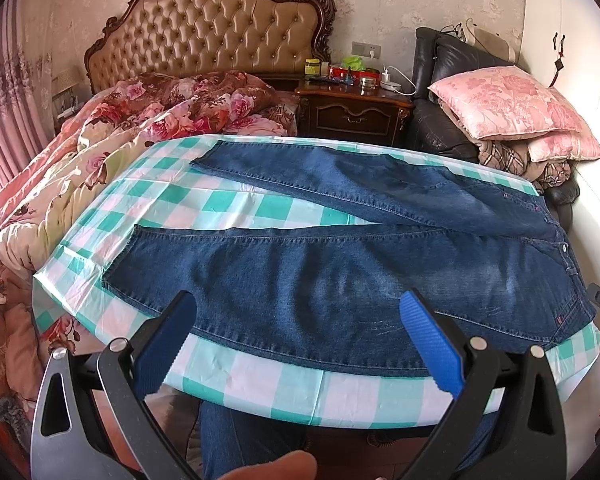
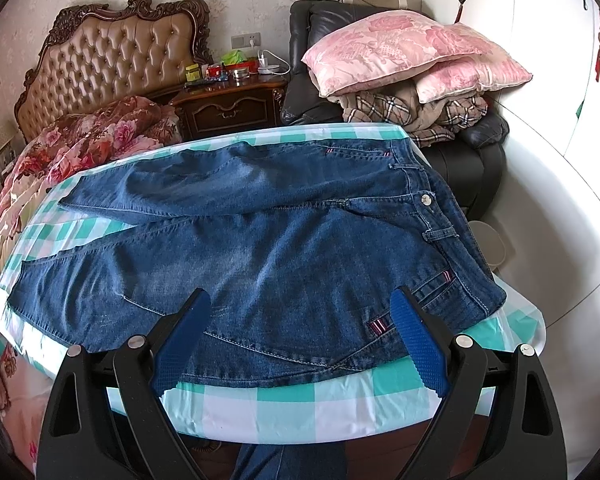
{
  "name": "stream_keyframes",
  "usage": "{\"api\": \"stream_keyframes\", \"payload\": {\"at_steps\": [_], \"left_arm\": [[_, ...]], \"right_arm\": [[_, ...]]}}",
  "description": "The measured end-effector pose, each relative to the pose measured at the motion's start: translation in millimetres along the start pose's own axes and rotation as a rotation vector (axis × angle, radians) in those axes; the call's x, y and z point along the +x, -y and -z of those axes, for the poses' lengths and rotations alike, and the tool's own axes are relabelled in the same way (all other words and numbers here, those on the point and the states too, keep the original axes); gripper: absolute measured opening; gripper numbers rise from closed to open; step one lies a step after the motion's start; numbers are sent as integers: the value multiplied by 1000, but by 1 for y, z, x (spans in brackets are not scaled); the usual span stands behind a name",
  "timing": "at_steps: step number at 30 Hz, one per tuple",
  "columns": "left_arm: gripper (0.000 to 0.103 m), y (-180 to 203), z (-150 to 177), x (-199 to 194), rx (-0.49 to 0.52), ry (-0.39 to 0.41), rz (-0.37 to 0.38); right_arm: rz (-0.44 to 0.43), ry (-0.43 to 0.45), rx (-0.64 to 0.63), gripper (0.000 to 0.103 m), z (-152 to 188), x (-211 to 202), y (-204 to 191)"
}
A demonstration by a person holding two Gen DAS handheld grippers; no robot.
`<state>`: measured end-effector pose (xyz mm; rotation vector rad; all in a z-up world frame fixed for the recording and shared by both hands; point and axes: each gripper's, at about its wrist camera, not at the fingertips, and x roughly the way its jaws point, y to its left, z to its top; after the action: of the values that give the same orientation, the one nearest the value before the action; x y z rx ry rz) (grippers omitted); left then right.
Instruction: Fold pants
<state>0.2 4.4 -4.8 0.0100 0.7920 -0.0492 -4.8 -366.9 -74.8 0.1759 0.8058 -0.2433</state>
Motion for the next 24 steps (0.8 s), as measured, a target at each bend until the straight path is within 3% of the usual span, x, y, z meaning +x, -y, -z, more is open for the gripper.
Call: {"api": "stream_keyframes", "payload": {"at_steps": [4,8,11,16,20,24], "left_arm": [[102,-15,3,3,-48,50,58],[102,-30,5,8,-80,56,92],[102,-38,2,14,-120,39,123],[102,-50,1,31,-160,-48,148],[102,-62,-2,42,-188,-68,118],[102,-72,-9,52,-209,-78,75]], "right_arm": [[-36,-28,42,88,-10,18,19],[0,-60,79,88,-58,58,58],[-17,-138,125,88,-106,111,93],[103,-277,164,88,-174,209,144],[147,-345,185,88,-209,278,175],[147,-416,214,81,-220,332,191]]}}
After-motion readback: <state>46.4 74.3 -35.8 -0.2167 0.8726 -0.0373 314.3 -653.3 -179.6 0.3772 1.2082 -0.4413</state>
